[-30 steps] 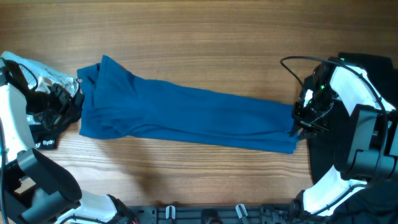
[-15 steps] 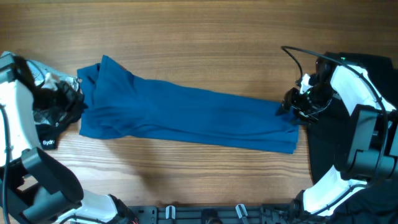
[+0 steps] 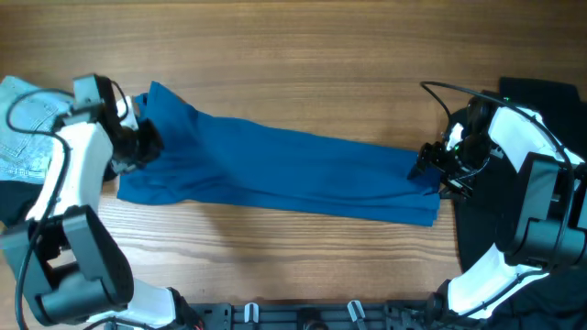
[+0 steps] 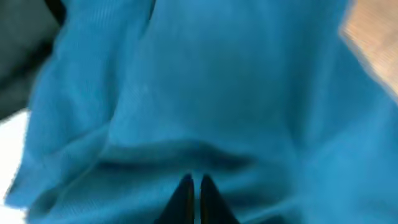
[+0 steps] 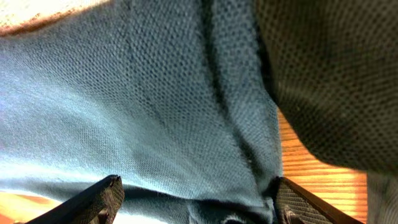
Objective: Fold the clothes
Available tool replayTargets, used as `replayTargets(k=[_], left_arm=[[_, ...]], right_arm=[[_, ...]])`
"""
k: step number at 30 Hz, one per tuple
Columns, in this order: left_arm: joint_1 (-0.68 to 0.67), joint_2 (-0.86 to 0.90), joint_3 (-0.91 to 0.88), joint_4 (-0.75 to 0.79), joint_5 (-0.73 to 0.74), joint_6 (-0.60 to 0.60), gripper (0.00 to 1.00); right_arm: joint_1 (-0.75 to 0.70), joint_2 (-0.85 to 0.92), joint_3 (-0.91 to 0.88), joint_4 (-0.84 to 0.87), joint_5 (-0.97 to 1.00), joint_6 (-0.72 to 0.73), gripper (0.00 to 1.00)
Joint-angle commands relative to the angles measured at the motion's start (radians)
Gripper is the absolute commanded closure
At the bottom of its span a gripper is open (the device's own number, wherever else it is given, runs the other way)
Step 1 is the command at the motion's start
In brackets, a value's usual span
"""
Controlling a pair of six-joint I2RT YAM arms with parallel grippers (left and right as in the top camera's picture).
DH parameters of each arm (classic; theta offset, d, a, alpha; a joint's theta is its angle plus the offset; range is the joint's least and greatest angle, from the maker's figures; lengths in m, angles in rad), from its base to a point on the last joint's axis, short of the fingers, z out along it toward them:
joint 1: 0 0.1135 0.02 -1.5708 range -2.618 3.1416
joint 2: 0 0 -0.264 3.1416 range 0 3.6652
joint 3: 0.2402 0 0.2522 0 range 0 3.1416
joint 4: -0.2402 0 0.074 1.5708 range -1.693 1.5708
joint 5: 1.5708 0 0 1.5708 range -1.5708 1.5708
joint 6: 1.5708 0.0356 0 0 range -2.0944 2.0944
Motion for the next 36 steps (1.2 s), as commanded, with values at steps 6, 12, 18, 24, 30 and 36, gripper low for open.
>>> replayTargets(k=[6,12,18,24,30,36], left_arm=[[0.13,0.008,-0.2,0.121,-0.308,-0.304,0.96],[0.28,0.007,-0.2,0.11,-0.237,-0.322,0.96],[0.278,-0.002,-0.198,0.127,-0.101,-0.247,0.96],[0.277,-0.193,-0.128,0.07,0.072,-0.162,0.95],[0.138,-0.276,-0.147,0.109,0.196,0.023,0.96],[0.035,0.009,-0.208,0.233,0.092,-0.019,0.96]], right_arm=[[-0.001,-0.027,0.0,0.012,0.009,-0.062,0.17],[-0.001,-0.026,-0.004,0.024,-0.042,-0.098,0.04],[-0.002,-0.027,-0.003,0.044,-0.043,-0.077,0.05],[-0.008,-0.071,0.094,0.05,-0.171,-0.14,0.1],[-0.008,-0.212,0.142,0.098,-0.171,-0.053,0.09],[-0.008,-0.229,0.142,0.071,-0.171,-0.036,0.09]])
